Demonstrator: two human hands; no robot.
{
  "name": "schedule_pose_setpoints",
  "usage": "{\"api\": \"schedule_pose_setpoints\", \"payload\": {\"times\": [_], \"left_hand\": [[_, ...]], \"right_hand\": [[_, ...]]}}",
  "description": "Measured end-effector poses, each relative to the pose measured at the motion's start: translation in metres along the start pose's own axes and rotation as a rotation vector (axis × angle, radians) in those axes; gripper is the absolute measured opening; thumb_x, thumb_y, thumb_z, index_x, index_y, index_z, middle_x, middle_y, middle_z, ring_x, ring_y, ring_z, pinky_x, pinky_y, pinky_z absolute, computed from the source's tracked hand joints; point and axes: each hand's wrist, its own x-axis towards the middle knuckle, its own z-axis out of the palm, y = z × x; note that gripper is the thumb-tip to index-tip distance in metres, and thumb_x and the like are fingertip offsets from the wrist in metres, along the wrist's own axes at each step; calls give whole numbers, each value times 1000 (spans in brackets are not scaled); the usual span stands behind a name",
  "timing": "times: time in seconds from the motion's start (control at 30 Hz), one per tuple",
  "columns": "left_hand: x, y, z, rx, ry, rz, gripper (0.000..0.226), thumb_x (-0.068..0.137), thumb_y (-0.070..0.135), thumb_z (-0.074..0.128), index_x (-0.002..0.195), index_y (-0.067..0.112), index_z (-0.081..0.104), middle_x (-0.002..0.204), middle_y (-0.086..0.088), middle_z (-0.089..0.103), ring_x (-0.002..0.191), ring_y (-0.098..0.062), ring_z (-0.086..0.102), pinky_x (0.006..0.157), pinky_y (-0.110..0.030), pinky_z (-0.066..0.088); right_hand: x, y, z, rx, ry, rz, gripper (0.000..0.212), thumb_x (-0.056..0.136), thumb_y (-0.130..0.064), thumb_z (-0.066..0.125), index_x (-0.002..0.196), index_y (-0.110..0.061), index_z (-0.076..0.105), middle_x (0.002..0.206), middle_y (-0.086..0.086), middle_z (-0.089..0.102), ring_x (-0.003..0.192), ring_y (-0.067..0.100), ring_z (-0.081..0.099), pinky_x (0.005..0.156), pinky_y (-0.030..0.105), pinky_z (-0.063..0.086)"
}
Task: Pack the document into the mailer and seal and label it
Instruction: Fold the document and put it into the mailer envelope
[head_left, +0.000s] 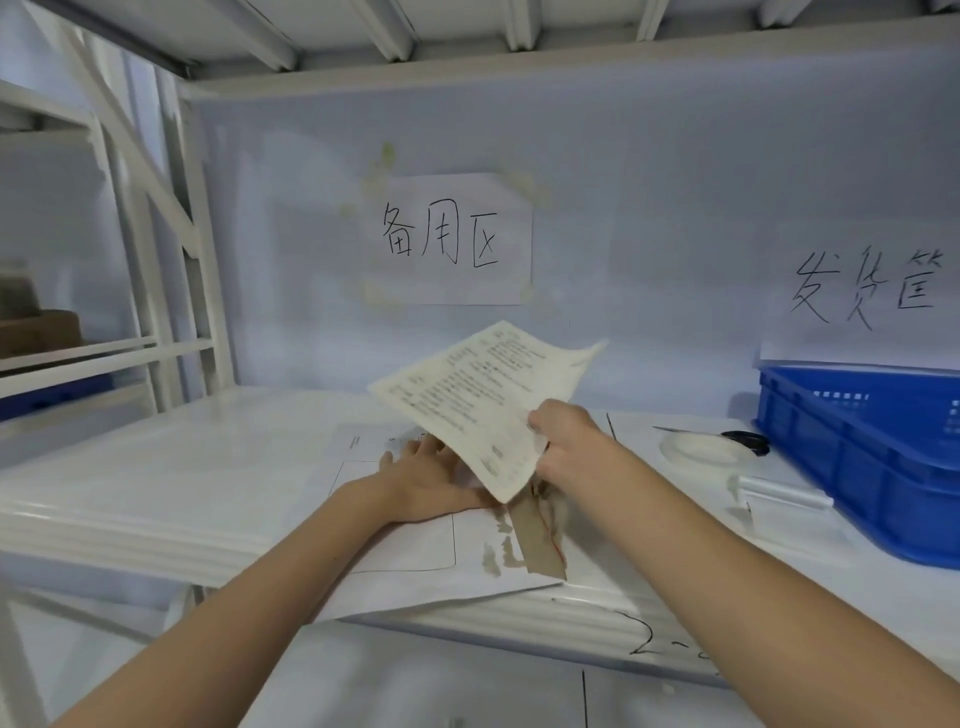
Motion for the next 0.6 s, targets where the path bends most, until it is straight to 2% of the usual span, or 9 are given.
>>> {"api": "schedule_pose_setpoints", "payload": {"times": [0.07, 0.13, 0.2, 0.3, 0.4, 0.5, 0.6], "left_hand": [[1, -2, -1, 11, -9, 15, 105, 67, 93, 39, 150, 31, 25, 154, -5, 27, 143, -33, 24, 113, -58, 23], [2, -4, -2, 4, -31, 23, 101, 61, 97, 35, 140, 34, 34, 144, -2, 35, 138, -30, 30, 110, -56, 28], [2, -5, -5, 26, -84, 46, 97, 63, 97, 33, 143, 41, 29, 144, -1, 33, 138, -30, 28, 110, -55, 29], [5, -5, -14, 104, -152, 91, 81, 76, 90, 28, 148, 55, 14, 141, -2, 30, 138, -30, 24, 110, -52, 29], [10, -7, -18, 159, -144, 140, 64, 84, 84, 22, 144, 62, 20, 131, -1, 34, 130, -27, 28, 109, -48, 25], [15, -11, -17, 68, -114, 211, 46, 91, 70, 30, 137, 66, 33, 129, 6, 35, 125, -21, 31, 110, -47, 24], [20, -15, -15, -2, -87, 260, 41, 95, 60, 37, 135, 64, 39, 129, 12, 34, 125, -18, 33, 111, -45, 26]], "right_hand": [[12, 4, -17, -35, 99, -14, 34, 95, 4, 33, 117, 0, 59, 114, 19, 67, 95, 38, 67, 82, 53, 56], [24, 8, -36, -29, 151, 5, 35, 97, 2, 32, 118, -3, 60, 115, 19, 68, 94, 38, 68, 81, 55, 57], [30, 9, -48, 14, 170, 34, 38, 98, 4, 31, 121, -6, 59, 116, 19, 68, 95, 38, 68, 83, 59, 55], [26, 11, -51, 16, 184, 25, 45, 96, 9, 27, 129, -5, 54, 117, 20, 67, 95, 39, 68, 82, 59, 55], [23, 11, -52, -8, 180, -14, 48, 94, 12, 27, 131, -6, 51, 116, 18, 67, 91, 37, 69, 76, 54, 57], [25, 12, -55, -9, 159, -56, 48, 94, 13, 27, 128, -8, 55, 114, 16, 68, 93, 37, 68, 81, 58, 56], [31, 9, -59, 13, 154, -63, 44, 95, 11, 28, 121, -7, 58, 109, 16, 69, 94, 39, 69, 83, 62, 54]]}}
